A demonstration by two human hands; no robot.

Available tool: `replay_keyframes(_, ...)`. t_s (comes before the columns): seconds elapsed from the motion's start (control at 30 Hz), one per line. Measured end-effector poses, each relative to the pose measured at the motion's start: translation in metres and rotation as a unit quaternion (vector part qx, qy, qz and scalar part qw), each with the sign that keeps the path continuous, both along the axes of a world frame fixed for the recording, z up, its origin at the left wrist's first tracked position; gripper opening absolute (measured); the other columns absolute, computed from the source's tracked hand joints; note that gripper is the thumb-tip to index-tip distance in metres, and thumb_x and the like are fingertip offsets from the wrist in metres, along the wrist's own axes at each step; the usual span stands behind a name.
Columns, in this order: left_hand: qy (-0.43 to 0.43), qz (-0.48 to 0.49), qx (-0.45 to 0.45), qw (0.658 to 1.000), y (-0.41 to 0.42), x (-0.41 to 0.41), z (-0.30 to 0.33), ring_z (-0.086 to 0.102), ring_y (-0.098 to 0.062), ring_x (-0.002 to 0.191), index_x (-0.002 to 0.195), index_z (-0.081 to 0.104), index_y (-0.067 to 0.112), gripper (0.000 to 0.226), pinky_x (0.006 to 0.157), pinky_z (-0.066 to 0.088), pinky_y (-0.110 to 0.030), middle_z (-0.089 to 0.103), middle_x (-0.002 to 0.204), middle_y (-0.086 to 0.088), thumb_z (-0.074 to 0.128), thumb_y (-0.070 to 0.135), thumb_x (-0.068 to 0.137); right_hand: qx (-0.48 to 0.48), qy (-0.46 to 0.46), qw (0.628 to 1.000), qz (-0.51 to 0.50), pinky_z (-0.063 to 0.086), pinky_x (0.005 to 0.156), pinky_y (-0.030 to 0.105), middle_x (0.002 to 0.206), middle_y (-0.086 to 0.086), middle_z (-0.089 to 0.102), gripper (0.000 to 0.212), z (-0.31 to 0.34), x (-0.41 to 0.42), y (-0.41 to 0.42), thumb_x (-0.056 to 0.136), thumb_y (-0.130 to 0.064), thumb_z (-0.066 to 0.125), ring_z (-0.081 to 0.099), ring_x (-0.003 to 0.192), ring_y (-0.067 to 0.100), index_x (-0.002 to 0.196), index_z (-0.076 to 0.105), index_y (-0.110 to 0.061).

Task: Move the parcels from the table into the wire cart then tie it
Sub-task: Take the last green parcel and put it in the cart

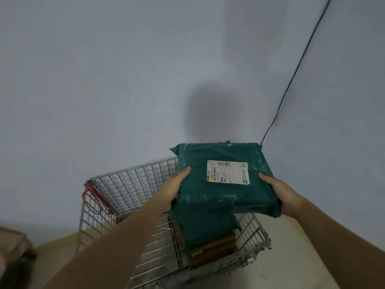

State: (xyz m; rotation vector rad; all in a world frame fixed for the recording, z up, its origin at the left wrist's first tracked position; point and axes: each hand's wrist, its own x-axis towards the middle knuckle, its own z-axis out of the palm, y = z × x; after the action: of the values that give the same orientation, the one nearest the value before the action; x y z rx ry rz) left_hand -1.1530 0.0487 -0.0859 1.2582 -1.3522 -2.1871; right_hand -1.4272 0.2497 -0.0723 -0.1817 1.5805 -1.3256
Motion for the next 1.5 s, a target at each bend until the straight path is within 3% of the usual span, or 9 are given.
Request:
replay_keyframes(0.23,-0.098,0.035,-0.006,0.995,-0.035,-0.021,-0.065,0.077,-0.025,0.089,0.122,0.063,0.021,0.082,0.076,0.064,-0.042,0.077,0.106,-0.005,0.091,0.059,0.055,0.126,0.065,0.987,0.071,0.053,0.103,0.053,0.121,0.011,0.072,0.047,-0.082,-0.036,-0.062,0.092,-0.042,0.072,0.069,0.11,0.036,0.13,0.062,-0.015)
replay_keyframes(0.4,-0.185,0.021,0.056,0.981,-0.043,-0.023,-0.121,0.07,-0.018,0.088,0.113,0.058,0.031,0.062,0.059,0.057,-0.034,0.071,0.103,0.005,0.086,0.06,0.065,0.183,0.083,0.97,0.139,0.057,0.057,0.028,0.097,-0.002,0.076,0.038,-0.142,-0.051,-0.089,0.094,-0.037,0.072,0.073,0.085,0.022,0.124,0.066,-0.016)
replay_keyframes(0.53,-0.213,0.039,0.121,0.969,-0.039,-0.031,-0.172,0.074,-0.016,0.079,0.118,0.059,0.026,0.066,0.051,0.057,-0.032,0.073,0.097,0.007,0.085,0.057,0.065,0.214,0.091,0.952,0.199,0.059,0.091,0.046,0.112,0.004,0.073,0.039,-0.19,-0.063,-0.107,0.098,-0.032,0.068,0.07,0.1,0.03,0.132,0.063,-0.014)
replay_keyframes(0.67,-0.237,0.069,0.15,0.957,-0.029,-0.038,-0.223,0.068,-0.019,0.083,0.129,0.052,0.024,0.06,0.052,0.057,-0.035,0.068,0.103,0.005,0.079,0.048,0.081,0.236,0.112,0.932,0.252,0.05,0.105,0.05,0.13,0.014,0.067,0.043,-0.238,-0.067,-0.122,0.101,-0.03,0.063,0.063,0.112,0.035,0.139,0.058,-0.011)
replay_keyframes(0.83,-0.222,0.139,0.161,0.952,-0.02,-0.041,-0.289,0.069,-0.029,0.104,0.135,0.052,0.015,0.057,0.086,0.059,-0.05,0.069,0.123,-0.007,0.078,0.033,0.087,0.243,0.169,0.911,0.289,0.048,0.107,0.046,0.14,0.016,0.061,0.046,-0.294,-0.06,-0.133,0.105,-0.029,0.054,0.059,0.12,0.035,0.147,0.05,-0.01)
replay_keyframes(0.97,-0.236,0.15,0.127,0.952,-0.03,-0.053,-0.32,0.069,-0.03,0.105,0.132,0.053,0.01,0.045,0.093,0.057,-0.053,0.067,0.127,-0.012,0.072,0.023,0.094,0.255,0.192,0.898,0.303,0.046,0.109,0.047,0.145,0.017,0.057,0.046,-0.323,-0.062,-0.143,0.107,-0.025,0.051,0.057,0.127,0.037,0.149,0.046,-0.008)
replay_keyframes(1.17,-0.277,0.108,0.045,0.954,-0.044,-0.065,-0.355,0.069,-0.023,0.099,0.136,0.053,0.011,0.044,0.074,0.058,-0.028,0.068,0.122,-0.006,0.068,0.024,0.096,0.266,0.228,0.883,0.311,0.045,0.104,0.039,0.142,0.017,0.056,0.042,-0.354,-0.066,-0.15,0.106,-0.012,0.049,0.057,0.123,0.034,0.146,0.041,-0.008)
replay_keyframes(1.33,-0.284,0.117,0.016,0.951,-0.037,-0.068,-0.384,0.067,-0.027,0.105,0.137,0.051,0.011,0.046,0.091,0.058,-0.042,0.067,0.127,-0.009,0.067,0.025,0.096,0.261,0.274,0.874,0.305,0.05,0.099,0.042,0.136,0.019,0.058,0.041,-0.375,-0.062,-0.148,0.103,-0.004,0.049,0.059,0.114,0.033,0.143,0.041,-0.007)
replay_keyframes(1.5,-0.339,0.047,-0.003,0.94,-0.041,-0.066,-0.378,0.067,-0.021,0.093,0.141,0.048,0.015,0.055,0.072,0.054,-0.026,0.066,0.128,-0.006,0.067,0.038,0.094,0.267,0.324,0.847,0.327,0.047,0.108,0.051,0.151,0.02,0.042,0.058,-0.36,-0.053,-0.147,0.103,-0.007,0.049,0.052,0.127,0.039,0.157,0.027,-0.007)
